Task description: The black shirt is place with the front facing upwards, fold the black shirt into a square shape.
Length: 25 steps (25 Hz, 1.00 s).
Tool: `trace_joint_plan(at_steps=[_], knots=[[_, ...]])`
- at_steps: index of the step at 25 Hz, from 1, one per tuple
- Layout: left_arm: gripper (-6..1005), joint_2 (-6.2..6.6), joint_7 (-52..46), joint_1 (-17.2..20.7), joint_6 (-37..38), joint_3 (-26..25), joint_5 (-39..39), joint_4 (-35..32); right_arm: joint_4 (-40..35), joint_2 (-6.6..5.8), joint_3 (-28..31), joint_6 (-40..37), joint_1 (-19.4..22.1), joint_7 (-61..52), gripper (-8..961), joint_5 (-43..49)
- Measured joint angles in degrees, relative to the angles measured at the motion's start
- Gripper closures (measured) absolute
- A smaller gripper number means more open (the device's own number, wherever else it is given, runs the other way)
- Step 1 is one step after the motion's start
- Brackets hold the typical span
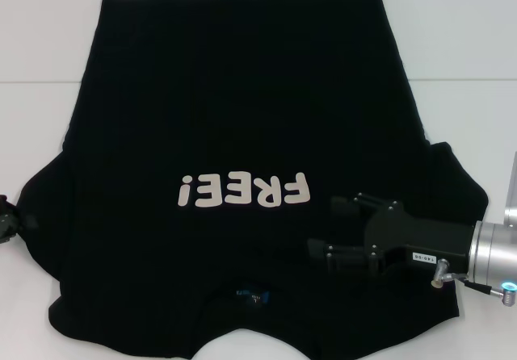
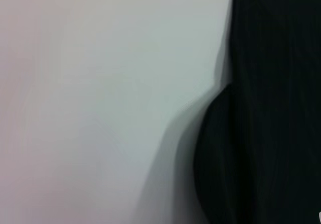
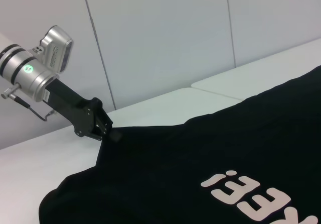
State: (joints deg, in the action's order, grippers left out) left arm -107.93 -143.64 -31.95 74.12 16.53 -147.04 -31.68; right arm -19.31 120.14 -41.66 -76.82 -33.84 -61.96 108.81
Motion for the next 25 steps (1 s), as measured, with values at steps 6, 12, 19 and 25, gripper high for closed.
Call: trace_joint_plan(at_steps=[6,12,19,25], knots=[[993,0.12,0.38,-0.32,0.02,0.17,0.27,-0.60,0.21,-0.09,0.01,0.02,0.05,-0.19,10,0.00],[993,0.19,0.51,-0.41,0.21,0.18,0.07,-1.61,0.24,-0.03,0.01,0.16,0.20,-0.14,10,0.00],[992,1.01,0.53,-0.78,1.15,0.16,0.33,-5.25,0.24,-0.02,0.09,0.17,0.47,-0.04,10,-0.73],[992,1.88,0.55,-2.03,2.45,0.41,0.06,-6.93,0.68,0.12,0.13,0.77,0.24,0.22,11,-1.02]])
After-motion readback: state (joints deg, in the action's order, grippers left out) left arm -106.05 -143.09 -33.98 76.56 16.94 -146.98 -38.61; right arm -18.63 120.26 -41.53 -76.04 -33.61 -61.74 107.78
